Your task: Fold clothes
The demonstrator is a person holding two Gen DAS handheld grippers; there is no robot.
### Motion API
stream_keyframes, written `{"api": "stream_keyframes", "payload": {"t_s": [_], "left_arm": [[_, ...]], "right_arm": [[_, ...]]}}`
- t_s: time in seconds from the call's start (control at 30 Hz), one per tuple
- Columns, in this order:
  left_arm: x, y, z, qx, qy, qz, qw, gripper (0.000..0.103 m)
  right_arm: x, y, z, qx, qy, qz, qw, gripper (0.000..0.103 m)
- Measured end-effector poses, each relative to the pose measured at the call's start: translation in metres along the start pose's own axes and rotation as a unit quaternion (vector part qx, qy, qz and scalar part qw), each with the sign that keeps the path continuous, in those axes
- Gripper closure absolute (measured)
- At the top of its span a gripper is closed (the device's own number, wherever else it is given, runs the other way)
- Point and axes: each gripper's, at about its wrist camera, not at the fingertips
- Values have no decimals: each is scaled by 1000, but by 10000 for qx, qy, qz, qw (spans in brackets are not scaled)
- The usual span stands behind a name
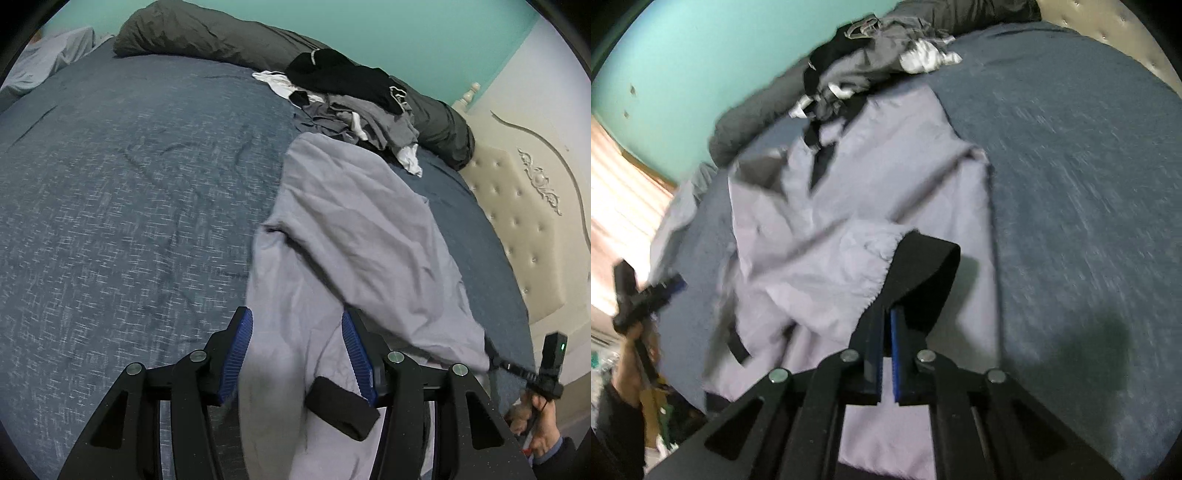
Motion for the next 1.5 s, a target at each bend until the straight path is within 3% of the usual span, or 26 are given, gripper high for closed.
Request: {"api": "stream_keyframes", "payload": {"t_s": [0.07,0.17,0.27,0.3,0.33,0.5,0.93,0.97,1.07,1.23,1.33,1.5], "left_arm": [[0,1,-1,-43,9,12,10000,48],[1,3,-2,-152,119,14,9998,48],[1,9,-4,-208,190,11,9996,48],[0,13,-5,-221,197,1,9996,48],[-2,18,-7,-236,196,-9,9995,48],[-14,43,-6,-291,291,8,9992,48],[-57,126,4,-456,943,-7,9945,49],[-58,131,4,-472,1004,-31,9938,54],[-58,142,2,-532,1161,-88,9918,97],[-56,131,-12,-386,1006,267,9938,100],[-53,116,-37,-228,451,586,9970,101],[-52,116,-53,-133,207,589,9980,101]], "right_arm": [[9,6,6,236,-5,-213,9995,100],[11,7,10,145,93,-401,9990,98],[-1,-12,7,401,86,-164,9990,76],[-6,-19,6,408,102,-22,9991,61],[-12,-27,5,357,133,124,9992,55],[-47,-44,-21,85,-79,571,9983,55],[-105,20,-65,-89,-450,281,9986,55],[-108,24,-67,-86,-466,259,9985,55],[-117,37,-72,-52,-544,189,9983,55],[-135,58,-88,-21,-668,103,9977,55],[-147,74,-110,-103,-819,-4,9966,55],[-172,95,-169,-257,-1335,-40,9907,55]]}}
Point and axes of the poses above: each gripper's, at about its wrist camera, not at the fingertips, and y roughly the way its jaws point, z to its right, x to its underside, and after that the axes turned 1 degree about -y, right-handed
